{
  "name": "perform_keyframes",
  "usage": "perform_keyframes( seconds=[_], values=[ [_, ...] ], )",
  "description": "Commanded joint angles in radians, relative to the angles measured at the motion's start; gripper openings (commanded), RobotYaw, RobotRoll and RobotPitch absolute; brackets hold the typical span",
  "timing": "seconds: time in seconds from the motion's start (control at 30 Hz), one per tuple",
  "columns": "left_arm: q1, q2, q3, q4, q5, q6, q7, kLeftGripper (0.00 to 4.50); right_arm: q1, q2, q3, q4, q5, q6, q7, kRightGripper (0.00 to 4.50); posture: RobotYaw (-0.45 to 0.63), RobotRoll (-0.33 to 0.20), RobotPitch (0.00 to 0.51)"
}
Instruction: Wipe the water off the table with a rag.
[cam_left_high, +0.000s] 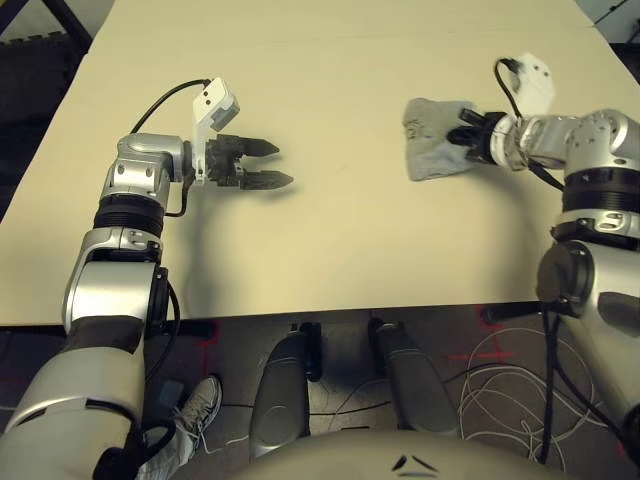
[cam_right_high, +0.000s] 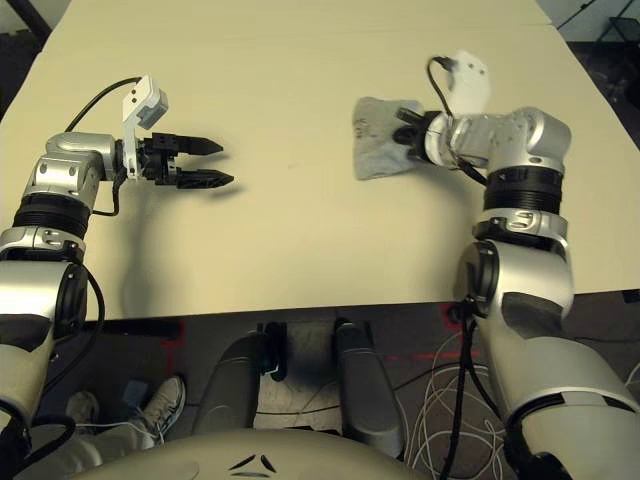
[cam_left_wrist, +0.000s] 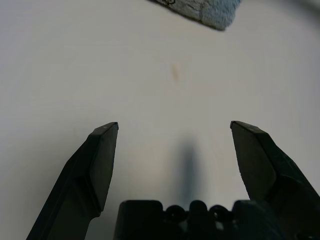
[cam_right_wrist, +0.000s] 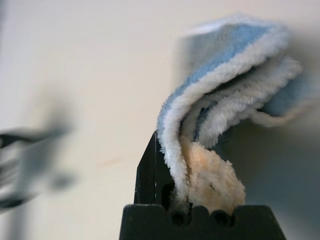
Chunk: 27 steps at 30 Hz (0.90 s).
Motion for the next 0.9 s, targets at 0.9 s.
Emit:
perform_keyframes(
  seconds=[0.9],
  values=[
    [0.034, 0.018, -0.005, -0.033, 0.002, 0.015, -0.012, 4.50, 0.125, 0.155, 0.104, 0.055, -0.128, -0.096, -0.049, 0.01, -0.15, 0.000, 0.256]
  ],
)
